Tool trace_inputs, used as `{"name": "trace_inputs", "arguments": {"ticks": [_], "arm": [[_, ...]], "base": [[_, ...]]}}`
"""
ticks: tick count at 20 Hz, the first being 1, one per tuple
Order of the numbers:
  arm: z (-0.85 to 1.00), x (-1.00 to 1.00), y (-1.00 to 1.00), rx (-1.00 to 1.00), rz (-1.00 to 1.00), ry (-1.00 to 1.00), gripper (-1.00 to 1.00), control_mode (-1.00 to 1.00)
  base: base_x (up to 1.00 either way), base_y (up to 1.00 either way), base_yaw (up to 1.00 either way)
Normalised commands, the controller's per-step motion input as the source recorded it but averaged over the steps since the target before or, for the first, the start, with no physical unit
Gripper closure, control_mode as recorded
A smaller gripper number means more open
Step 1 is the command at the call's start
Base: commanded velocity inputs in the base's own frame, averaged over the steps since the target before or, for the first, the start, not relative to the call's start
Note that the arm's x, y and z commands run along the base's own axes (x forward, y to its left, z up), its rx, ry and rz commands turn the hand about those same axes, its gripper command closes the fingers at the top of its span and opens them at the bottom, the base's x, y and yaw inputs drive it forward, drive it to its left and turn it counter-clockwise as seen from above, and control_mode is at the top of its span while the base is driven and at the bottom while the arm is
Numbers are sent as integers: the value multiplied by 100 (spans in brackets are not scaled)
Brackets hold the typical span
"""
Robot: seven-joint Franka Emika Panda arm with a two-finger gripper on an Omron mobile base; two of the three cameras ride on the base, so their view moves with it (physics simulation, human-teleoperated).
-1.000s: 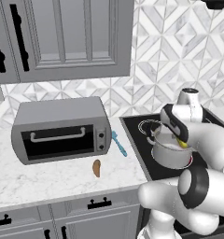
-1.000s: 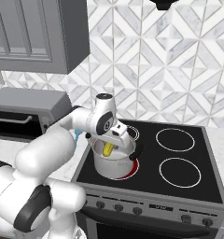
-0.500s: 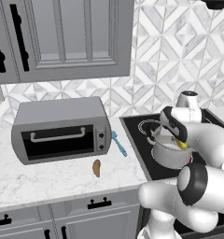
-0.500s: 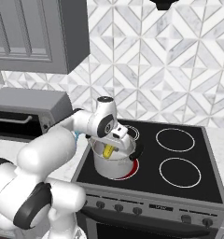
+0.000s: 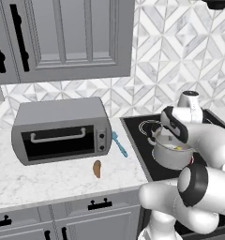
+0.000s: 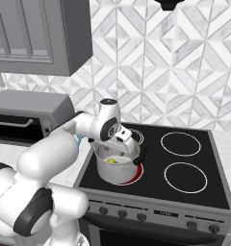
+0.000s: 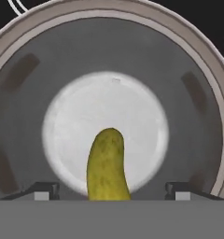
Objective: Put the sweet potato and cucumber in the pot. Retrieve the spatula and lightly stir the vegetables in the pot.
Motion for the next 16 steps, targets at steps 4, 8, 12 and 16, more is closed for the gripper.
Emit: {"name": "trace_inputs", "arguments": {"ticks": [4,8,12,16], "arm": [[66,-20,0,0,-2,-5,-100,-100],[100,-69,1,0,-4,-12,-100,-100],[100,-84,39,0,-2,-1,-100,-100],[70,-81,100,0,0,5,-100,-100]], "base": [[0,0,0],[0,0,0],[0,0,0],[0,0,0]]}}
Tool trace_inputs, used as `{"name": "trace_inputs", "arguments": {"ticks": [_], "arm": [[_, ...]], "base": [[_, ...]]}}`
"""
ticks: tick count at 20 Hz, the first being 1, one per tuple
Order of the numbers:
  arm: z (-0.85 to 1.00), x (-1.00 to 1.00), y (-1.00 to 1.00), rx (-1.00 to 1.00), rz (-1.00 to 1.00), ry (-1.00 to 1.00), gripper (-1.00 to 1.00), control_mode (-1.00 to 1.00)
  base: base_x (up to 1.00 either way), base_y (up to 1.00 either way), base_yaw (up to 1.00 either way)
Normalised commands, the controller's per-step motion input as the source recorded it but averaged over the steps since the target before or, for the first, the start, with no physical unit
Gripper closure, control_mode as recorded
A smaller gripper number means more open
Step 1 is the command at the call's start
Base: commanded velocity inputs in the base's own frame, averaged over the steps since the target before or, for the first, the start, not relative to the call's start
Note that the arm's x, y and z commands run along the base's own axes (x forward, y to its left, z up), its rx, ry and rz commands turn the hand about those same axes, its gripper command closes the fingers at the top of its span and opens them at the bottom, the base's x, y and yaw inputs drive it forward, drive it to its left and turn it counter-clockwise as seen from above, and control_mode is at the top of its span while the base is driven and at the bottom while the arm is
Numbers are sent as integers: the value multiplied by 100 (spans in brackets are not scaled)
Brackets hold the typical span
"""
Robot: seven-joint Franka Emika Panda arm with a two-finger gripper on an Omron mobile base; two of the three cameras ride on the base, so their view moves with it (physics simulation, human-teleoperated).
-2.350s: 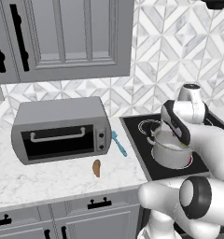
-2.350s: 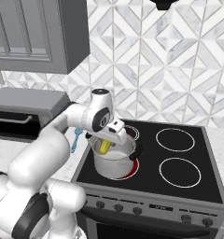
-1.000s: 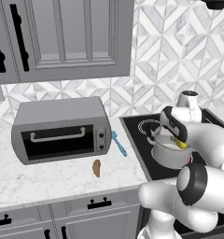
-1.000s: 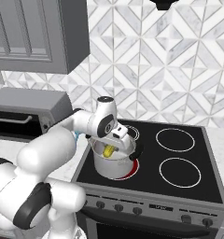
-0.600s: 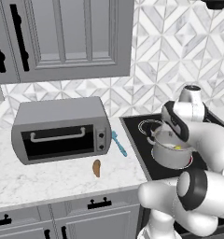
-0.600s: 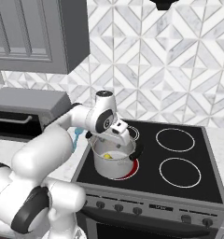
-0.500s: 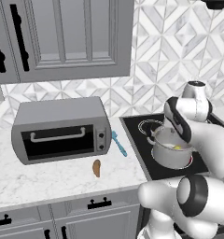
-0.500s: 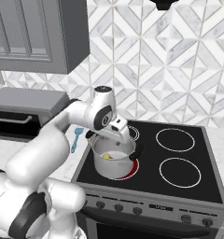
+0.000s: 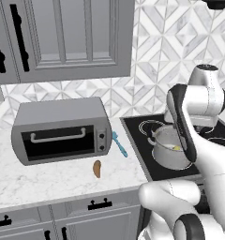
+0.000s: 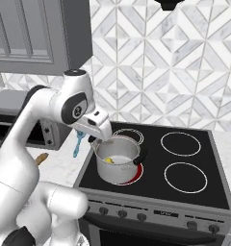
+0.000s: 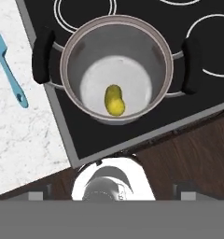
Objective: Put the sweet potato and cucumber in the pot. Retrieve the spatula and lightly stir the vegetables in the pot.
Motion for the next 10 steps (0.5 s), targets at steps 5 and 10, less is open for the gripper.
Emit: {"name": "trace_inputs", "arguments": {"ticks": [5,10], "arm": [[20,-62,100,0,0,10,-100,-100],[-30,-29,100,0,0,6,-100,-100]], "base": [[0,0,0],[0,0,0]]}}
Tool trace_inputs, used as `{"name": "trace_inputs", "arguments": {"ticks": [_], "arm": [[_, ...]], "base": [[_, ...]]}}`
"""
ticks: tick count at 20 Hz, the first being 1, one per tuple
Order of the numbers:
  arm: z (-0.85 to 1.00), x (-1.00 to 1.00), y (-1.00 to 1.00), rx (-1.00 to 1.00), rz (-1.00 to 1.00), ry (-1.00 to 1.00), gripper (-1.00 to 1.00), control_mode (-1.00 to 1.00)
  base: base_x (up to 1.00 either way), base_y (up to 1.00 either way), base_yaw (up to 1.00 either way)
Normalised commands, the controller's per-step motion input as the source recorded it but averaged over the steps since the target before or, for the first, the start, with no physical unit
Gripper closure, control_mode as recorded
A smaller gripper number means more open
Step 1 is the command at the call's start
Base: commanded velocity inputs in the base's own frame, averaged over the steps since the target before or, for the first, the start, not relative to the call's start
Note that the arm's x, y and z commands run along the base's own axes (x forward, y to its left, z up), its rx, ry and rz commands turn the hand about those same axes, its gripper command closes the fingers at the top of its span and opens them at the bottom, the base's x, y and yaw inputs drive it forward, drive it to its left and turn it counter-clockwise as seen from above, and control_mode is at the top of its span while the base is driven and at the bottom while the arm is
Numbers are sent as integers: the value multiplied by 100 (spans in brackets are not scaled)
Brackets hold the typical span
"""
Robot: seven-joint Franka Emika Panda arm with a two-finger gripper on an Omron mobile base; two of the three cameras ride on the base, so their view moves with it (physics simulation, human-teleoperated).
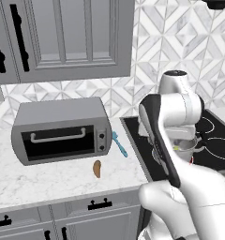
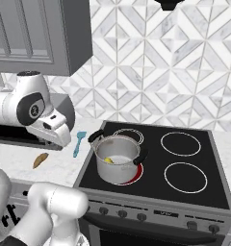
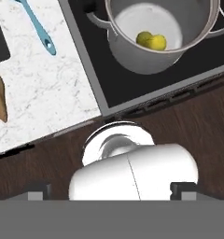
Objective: Put the sweet potato and cucumber in the pot. Retrieve the spatula and lightly stir the vegetables in the pot.
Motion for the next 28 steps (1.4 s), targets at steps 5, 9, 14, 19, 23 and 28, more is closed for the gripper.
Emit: {"name": "trace_inputs", "arguments": {"ticks": [5,9,14,19,23,28], "arm": [[-72,12,100,0,0,2,-100,-100],[-75,50,100,0,0,3,-100,-100],[-48,56,88,0,0,1,-100,-100],[-43,72,48,-2,0,2,-100,-100],[-56,56,24,-4,0,2,-100,-100],[-57,49,7,-3,0,2,-100,-100]], "base": [[0,0,0],[0,0,0],[0,0,0],[0,0,0],[0,0,0],[0,0,0]]}}
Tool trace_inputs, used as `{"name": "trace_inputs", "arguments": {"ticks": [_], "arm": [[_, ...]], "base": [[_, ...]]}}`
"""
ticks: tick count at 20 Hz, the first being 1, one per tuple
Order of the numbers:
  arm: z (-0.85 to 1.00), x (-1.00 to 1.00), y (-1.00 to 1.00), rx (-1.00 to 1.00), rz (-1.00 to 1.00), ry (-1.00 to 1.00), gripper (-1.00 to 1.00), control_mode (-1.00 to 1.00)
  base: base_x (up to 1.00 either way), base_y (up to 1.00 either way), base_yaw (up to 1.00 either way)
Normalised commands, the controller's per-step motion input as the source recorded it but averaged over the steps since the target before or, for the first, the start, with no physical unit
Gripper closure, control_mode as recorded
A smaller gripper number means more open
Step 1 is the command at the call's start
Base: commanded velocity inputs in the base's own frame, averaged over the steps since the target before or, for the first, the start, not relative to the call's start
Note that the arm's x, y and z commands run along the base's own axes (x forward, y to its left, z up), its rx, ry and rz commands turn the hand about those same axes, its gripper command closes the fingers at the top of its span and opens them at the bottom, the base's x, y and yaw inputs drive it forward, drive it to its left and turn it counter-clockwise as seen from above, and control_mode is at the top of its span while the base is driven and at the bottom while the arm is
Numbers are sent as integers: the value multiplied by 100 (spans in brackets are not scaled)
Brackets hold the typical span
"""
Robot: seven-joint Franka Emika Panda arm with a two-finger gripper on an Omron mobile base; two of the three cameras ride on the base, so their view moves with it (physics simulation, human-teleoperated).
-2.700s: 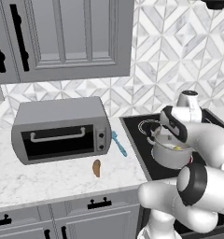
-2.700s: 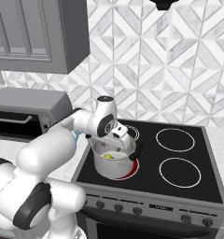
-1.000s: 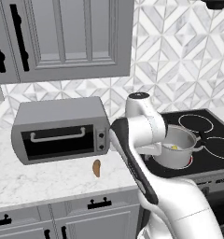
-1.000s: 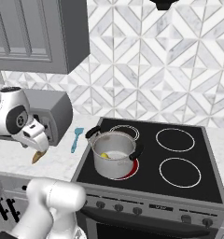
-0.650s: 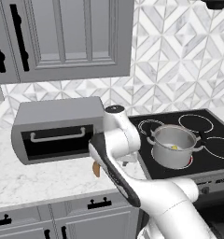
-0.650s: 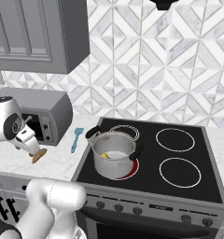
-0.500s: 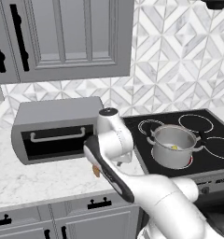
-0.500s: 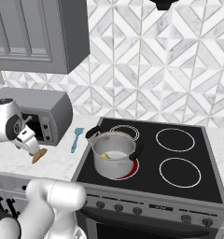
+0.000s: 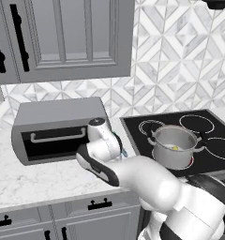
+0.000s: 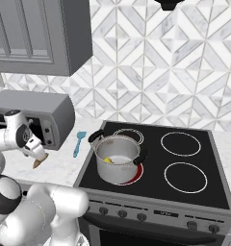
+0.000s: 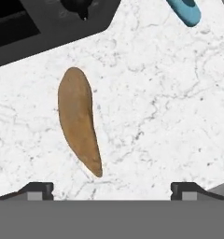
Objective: Put the sweet potato and cucumber in the pot. Retrieve the spatula and lightly stir the vegetables in the pot.
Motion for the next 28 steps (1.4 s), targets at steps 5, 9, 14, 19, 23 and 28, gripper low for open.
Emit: {"name": "trace_inputs", "arguments": {"ticks": [5,9,14,19,23,28], "arm": [[-42,39,1,0,0,2,-100,-100],[-41,41,11,0,0,5,-100,-100],[-40,27,33,0,0,5,-100,-100],[-26,6,19,0,0,1,100,-100],[0,-2,-4,0,0,0,100,-100],[42,-37,-47,1,-1,-5,100,-100]], "base": [[0,0,0],[0,0,0],[0,0,0],[0,0,0],[0,0,0],[0,0,0]]}}
